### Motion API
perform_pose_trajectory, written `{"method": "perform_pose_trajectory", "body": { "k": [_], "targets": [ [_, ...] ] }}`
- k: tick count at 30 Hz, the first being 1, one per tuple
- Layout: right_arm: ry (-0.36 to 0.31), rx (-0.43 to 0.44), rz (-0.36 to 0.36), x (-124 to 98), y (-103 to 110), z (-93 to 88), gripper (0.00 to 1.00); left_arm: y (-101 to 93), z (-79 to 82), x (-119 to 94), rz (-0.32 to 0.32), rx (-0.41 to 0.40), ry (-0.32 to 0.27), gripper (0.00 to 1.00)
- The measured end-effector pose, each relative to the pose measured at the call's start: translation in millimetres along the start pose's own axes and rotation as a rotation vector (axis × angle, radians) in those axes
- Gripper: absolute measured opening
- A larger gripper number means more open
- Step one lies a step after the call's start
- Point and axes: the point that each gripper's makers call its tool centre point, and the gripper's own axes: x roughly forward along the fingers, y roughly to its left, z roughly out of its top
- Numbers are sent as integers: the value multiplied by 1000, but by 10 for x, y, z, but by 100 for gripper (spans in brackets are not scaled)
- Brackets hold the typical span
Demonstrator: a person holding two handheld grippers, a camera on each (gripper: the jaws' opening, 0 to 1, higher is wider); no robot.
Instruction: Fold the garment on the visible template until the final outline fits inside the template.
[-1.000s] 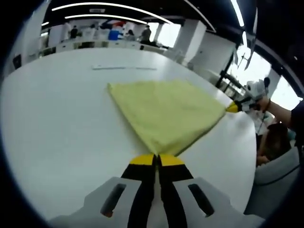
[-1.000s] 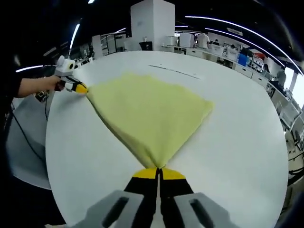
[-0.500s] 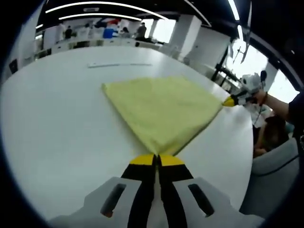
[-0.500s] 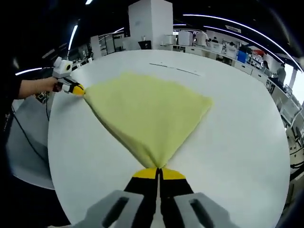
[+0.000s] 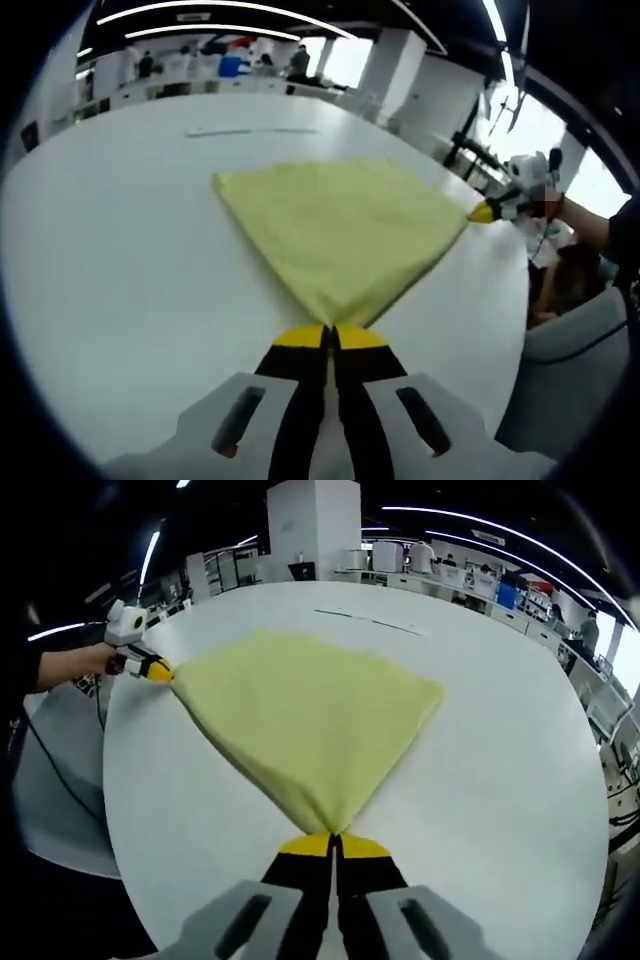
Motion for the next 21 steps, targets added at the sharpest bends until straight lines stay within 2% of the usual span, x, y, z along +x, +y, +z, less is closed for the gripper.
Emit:
{"method": "perform_pose_trajectory", "body": {
  "k": [8,11,13,15,17,19,21],
  "targets": [
    [-13,50,-9,1,-9,9,0,5,-10,-10,4,-21,-6,0],
    [-12,54,-11,9,-7,11,0,17,-1,-11,6,-57,-16,0],
    [-10,60,-14,52,-81,-4,0,21,6,-10,8,-76,-27,0],
    [-18,64,-22,18,-23,27,0,20,2,-14,9,-79,-28,2],
    [-24,78,-38,15,-54,42,1,47,7,-27,26,-82,-38,9],
    [-30,108,-43,12,-64,58,8,74,20,-38,42,-94,-49,20],
    [-51,144,-45,-4,-74,82,13,84,34,-47,46,-102,-57,27]
  ]
}}
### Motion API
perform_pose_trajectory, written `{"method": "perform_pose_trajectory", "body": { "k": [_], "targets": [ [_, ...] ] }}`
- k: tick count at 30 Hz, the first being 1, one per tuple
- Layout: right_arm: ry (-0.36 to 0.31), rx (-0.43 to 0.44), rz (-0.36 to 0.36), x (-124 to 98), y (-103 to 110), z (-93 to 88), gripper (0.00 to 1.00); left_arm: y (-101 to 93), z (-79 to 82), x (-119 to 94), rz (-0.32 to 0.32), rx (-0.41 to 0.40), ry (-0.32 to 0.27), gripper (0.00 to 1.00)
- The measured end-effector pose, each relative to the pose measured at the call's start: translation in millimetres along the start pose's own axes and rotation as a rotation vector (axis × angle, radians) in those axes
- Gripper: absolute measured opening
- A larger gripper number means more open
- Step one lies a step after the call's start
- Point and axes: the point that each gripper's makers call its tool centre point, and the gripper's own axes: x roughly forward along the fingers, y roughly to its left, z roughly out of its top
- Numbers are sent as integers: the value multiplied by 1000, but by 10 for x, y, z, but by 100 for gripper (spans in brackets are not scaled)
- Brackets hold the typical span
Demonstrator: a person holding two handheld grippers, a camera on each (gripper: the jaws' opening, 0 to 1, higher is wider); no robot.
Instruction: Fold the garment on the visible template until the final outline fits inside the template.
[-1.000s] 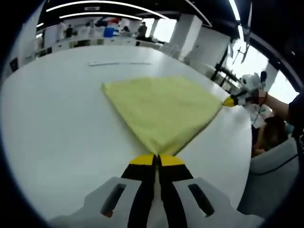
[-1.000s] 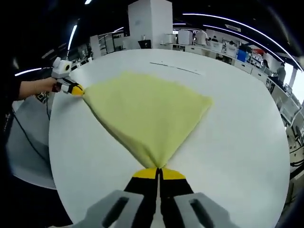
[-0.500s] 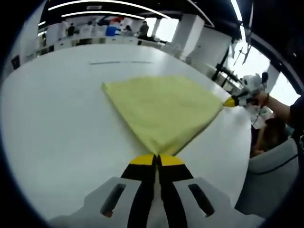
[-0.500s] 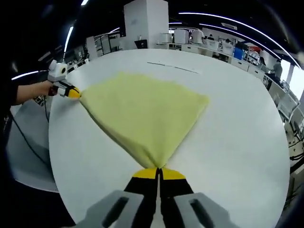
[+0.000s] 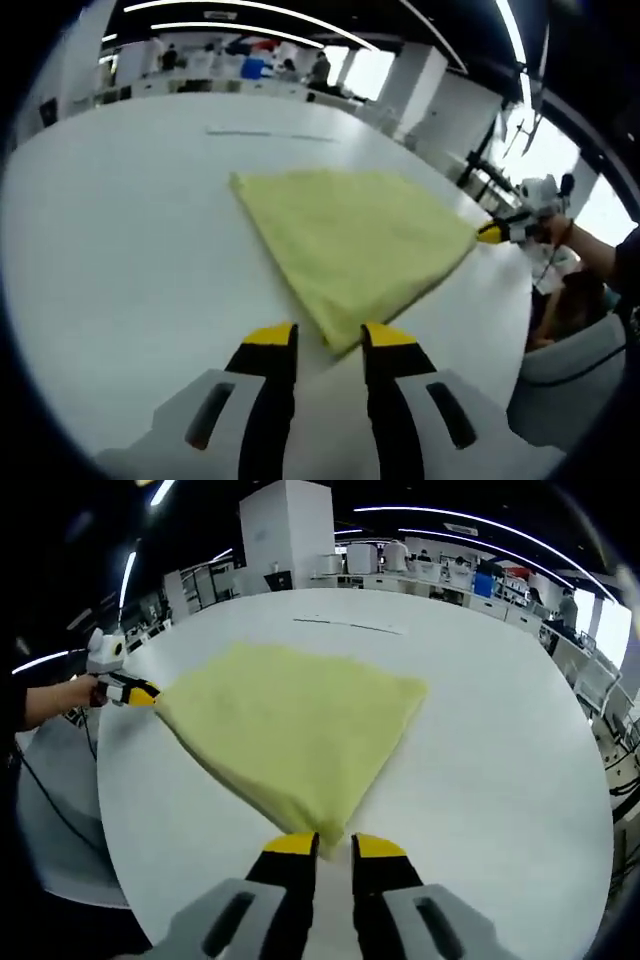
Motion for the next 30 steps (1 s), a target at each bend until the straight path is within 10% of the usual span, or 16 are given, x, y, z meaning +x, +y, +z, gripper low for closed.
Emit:
{"method": "perform_pose_trajectory", "body": {
  "k": [9,30],
  "targets": [
    [-57,67,-10,-25,23,132,58,47,136,-38,49,40,-68,57],
    [-212,-24,15,-353,355,625,99,-336,560,-428,41,149,-166,89]
  ]
}}
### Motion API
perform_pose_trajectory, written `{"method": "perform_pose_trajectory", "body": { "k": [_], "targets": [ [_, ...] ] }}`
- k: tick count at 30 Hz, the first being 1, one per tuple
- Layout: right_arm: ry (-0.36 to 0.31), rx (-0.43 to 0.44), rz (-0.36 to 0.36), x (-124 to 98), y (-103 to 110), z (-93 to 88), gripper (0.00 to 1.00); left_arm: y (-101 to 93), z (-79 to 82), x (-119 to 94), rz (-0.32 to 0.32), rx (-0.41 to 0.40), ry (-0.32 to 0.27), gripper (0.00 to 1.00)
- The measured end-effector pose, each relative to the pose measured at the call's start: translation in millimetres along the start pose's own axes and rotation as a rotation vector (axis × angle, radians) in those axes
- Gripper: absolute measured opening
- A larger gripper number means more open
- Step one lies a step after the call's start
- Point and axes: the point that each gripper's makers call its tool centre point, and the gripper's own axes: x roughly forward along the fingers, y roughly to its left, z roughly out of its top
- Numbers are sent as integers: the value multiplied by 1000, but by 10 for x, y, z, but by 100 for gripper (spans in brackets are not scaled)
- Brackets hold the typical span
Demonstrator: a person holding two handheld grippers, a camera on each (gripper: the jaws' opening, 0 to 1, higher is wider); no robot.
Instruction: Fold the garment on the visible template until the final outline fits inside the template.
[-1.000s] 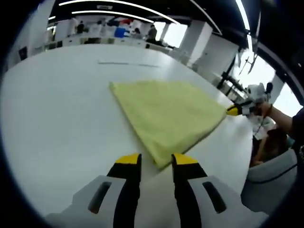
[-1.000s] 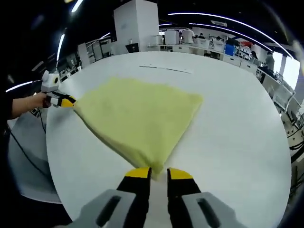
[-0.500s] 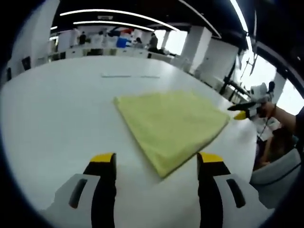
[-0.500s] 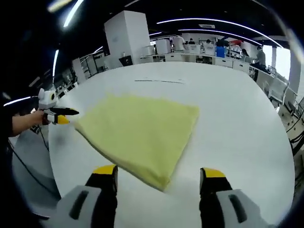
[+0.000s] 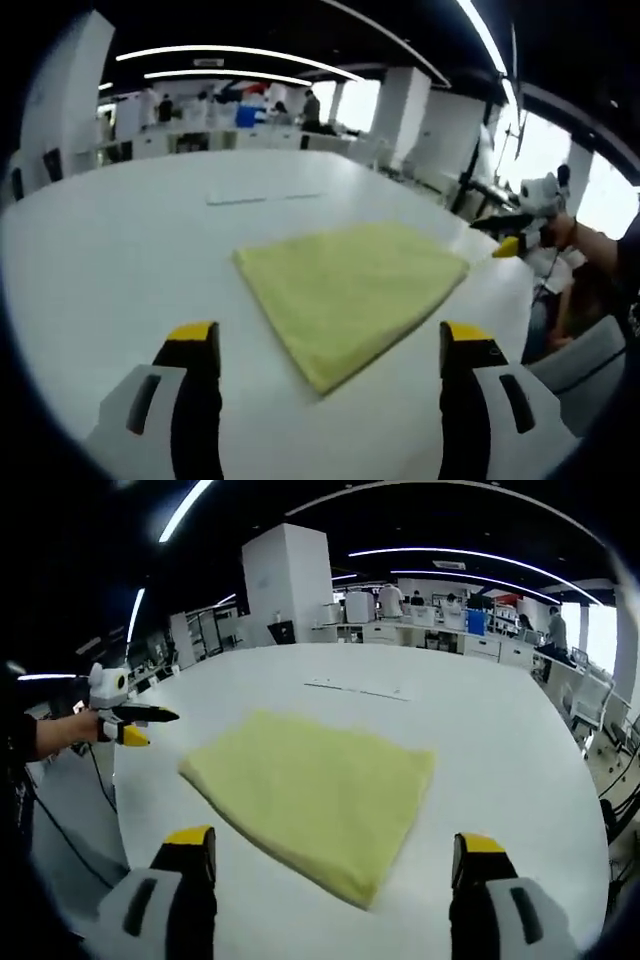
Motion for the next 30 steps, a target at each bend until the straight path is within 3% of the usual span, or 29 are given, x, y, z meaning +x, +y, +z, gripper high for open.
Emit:
{"method": "perform_pose_trajectory", "body": {
  "k": [10,19,30],
  "targets": [
    [-49,-39,8,-225,163,175,99,-116,110,-187,10,10,-36,96],
    [-119,-64,40,-376,390,292,100,-232,151,-382,31,66,-62,99],
    [-143,-79,58,-515,631,92,99,-330,77,-575,28,37,-91,99]
  ]
}}
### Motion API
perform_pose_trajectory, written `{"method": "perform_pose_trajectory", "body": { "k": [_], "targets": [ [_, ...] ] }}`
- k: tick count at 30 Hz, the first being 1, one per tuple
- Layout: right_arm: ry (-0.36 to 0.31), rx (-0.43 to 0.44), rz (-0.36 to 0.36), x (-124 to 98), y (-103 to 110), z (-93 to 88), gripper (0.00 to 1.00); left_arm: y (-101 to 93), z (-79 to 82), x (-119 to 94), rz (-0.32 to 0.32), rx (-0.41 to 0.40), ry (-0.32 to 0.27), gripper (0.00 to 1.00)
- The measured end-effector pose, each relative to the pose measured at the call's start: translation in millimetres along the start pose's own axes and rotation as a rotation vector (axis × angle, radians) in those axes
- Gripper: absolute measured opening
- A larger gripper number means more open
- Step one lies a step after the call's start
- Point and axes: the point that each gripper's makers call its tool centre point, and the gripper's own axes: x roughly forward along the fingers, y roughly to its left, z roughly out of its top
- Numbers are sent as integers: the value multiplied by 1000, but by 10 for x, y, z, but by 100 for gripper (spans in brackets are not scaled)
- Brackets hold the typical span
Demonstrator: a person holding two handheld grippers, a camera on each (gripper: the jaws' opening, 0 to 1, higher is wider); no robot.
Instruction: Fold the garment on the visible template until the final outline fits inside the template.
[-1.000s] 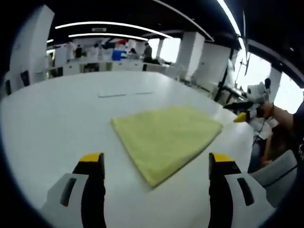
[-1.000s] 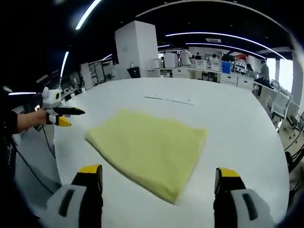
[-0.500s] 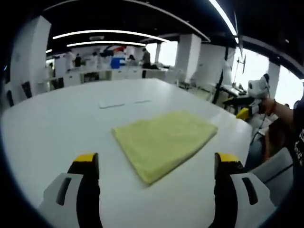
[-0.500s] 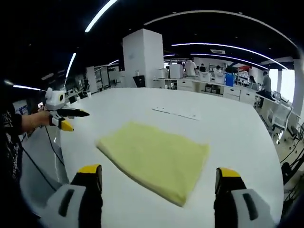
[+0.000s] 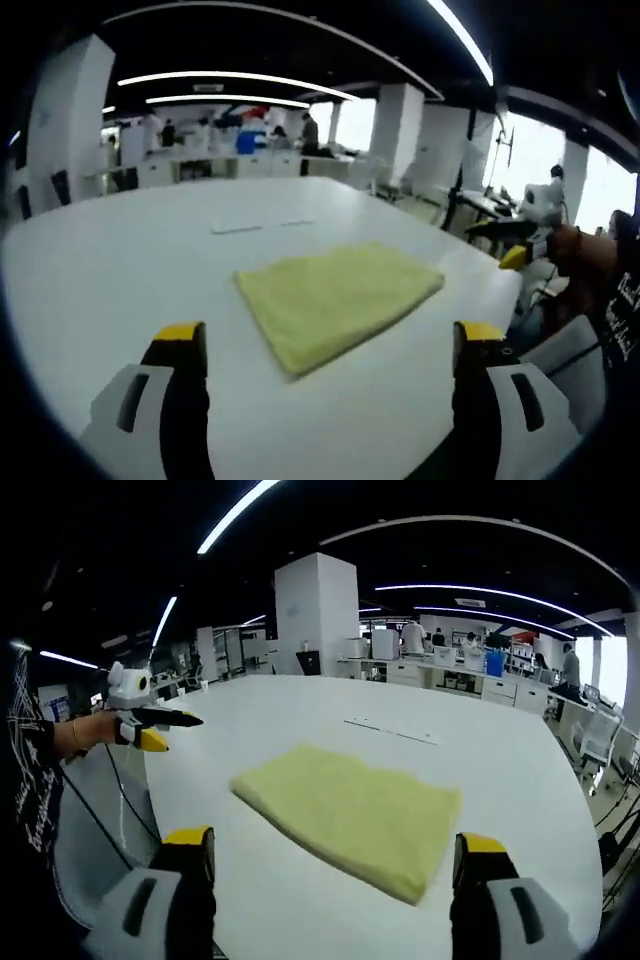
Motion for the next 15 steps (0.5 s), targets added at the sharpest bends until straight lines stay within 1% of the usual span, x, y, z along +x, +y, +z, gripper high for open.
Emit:
{"method": "perform_pose_trajectory", "body": {
  "k": [2,4,6,8,9,15],
  "targets": [
    [6,-7,-12,-34,7,-46,99,-5,-13,-40,6,16,7,99],
    [1,-6,-24,-72,-4,-96,99,8,-20,-76,14,21,0,99],
    [-19,1,-41,-104,-13,-118,99,13,-24,-102,15,10,-8,99],
    [-38,29,-45,-133,4,-134,99,19,-49,-135,19,-4,-4,99],
    [-43,35,-53,-147,-20,-166,99,19,-54,-142,19,-4,-4,99],
    [-20,33,-81,-191,-33,-288,99,20,-129,-221,32,-16,10,98]
  ]
}}
